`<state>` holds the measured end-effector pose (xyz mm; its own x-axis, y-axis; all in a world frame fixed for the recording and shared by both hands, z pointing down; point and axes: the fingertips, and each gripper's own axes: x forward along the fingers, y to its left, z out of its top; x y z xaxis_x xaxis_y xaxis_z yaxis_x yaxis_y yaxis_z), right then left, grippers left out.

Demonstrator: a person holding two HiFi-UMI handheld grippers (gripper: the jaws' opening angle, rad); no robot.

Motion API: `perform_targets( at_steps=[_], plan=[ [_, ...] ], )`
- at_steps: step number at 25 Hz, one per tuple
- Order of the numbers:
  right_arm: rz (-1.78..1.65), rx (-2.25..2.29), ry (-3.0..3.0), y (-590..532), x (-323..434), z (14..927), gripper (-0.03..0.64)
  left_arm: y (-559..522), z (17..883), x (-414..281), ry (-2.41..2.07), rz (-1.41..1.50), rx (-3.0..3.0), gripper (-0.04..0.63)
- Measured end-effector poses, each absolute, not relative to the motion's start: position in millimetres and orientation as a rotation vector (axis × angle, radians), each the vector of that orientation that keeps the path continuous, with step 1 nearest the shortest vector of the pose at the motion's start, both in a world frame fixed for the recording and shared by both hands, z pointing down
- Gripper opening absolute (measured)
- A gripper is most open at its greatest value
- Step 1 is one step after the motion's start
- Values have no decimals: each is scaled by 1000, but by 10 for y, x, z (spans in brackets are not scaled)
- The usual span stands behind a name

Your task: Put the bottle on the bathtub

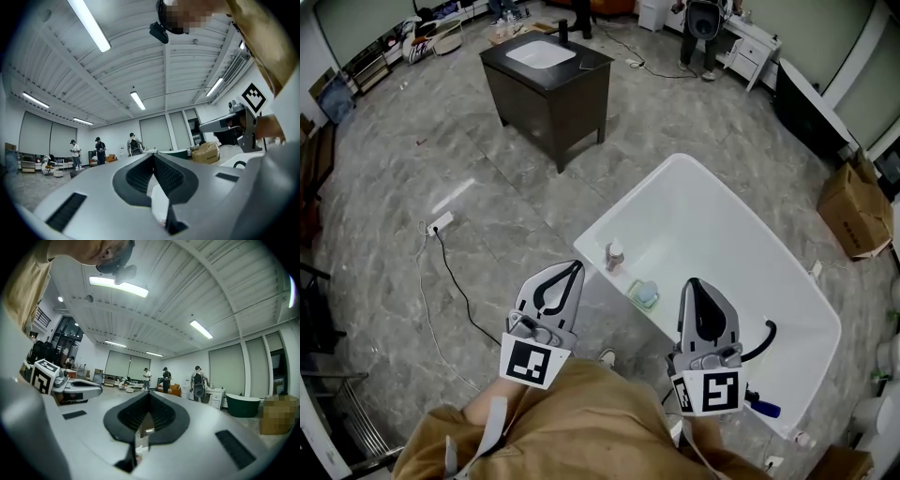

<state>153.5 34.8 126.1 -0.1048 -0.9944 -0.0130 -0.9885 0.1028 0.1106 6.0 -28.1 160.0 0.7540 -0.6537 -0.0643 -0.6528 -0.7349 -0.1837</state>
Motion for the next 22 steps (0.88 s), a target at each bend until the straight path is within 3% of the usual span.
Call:
perform_targets(
  at_steps=[22],
  plan=[
    [-126, 2036, -2327, 182, 1726, 1322, 3, -324, 1658, 47, 1097, -78, -2689, 8]
  ],
)
